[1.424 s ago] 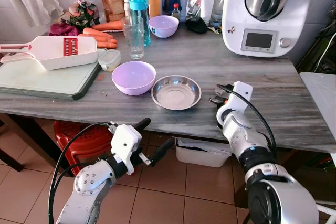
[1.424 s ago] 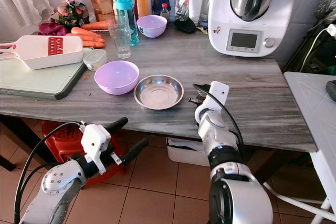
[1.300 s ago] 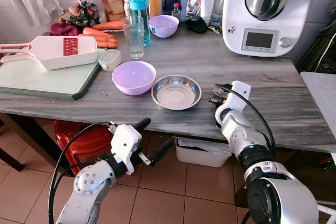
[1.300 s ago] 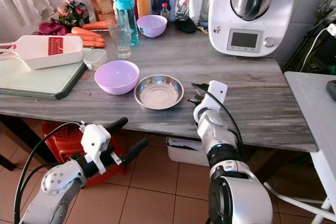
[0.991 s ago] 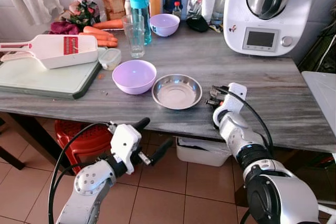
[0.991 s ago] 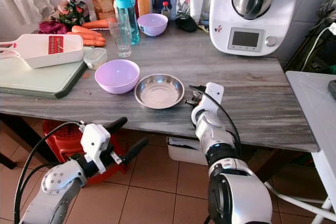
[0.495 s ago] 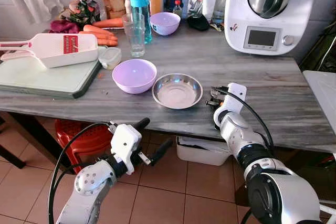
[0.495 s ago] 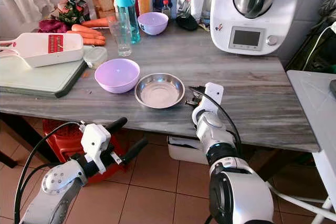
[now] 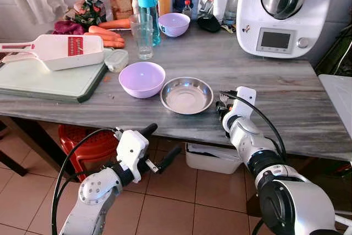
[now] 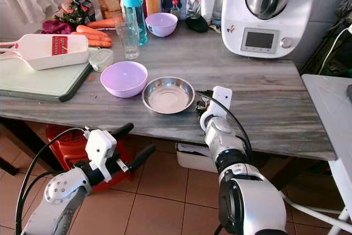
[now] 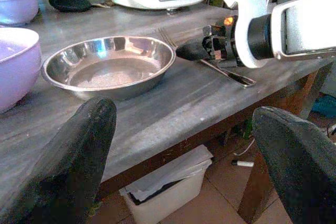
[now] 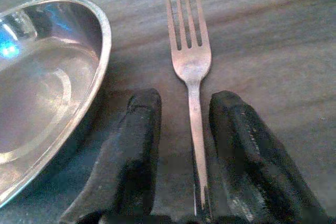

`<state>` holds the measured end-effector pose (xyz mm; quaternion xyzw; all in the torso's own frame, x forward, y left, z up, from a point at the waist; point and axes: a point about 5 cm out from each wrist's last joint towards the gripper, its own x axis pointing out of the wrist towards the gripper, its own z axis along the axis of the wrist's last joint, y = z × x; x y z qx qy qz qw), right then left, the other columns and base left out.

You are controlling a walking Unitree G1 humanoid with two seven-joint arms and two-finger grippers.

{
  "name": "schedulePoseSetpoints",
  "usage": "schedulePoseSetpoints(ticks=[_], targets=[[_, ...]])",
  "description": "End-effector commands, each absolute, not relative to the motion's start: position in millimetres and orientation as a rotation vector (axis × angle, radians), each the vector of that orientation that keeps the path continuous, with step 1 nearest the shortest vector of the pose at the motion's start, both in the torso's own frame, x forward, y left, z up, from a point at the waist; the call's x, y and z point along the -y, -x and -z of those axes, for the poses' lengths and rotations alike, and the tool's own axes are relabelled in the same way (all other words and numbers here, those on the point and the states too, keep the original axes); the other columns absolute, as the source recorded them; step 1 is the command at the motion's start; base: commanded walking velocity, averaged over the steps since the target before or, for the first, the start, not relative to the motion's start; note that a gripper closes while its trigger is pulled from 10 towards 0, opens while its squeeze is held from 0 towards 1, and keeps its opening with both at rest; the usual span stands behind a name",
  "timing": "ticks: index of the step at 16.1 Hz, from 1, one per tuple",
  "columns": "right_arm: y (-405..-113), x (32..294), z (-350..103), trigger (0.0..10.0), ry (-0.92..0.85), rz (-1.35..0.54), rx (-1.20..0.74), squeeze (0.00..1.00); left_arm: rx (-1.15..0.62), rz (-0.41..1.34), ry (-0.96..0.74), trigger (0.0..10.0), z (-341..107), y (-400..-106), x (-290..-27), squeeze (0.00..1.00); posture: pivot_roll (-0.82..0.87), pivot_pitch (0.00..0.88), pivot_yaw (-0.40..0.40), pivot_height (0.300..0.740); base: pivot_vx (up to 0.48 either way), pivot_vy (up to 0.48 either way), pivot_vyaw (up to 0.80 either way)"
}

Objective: Setting the table

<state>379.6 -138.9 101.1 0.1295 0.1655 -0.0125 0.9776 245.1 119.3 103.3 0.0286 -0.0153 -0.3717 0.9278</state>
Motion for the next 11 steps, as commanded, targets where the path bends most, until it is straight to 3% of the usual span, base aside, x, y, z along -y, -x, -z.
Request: schedulePoseSetpoints(ticks=[1, 11], targets=[[-382.5, 143.0, -106.8, 10.0, -0.262, 0.049, -0.312, 1.0, 0.045, 0.764, -0.076, 10.0, -106.3, -246.3, -117.9, 0.0, 0.11, 0.057, 0.012, 0.74, 0.0, 0.0, 0.0], [-380.1, 143.7, -140.1, 10.0, -0.253, 0.064, -0.049, 1.0, 0.119, 0.672, -0.076, 10.0, -114.0, -259.4, -117.4, 0.0, 0.09, 0.021, 0.002, 0.74, 0.0, 0.0, 0.0]])
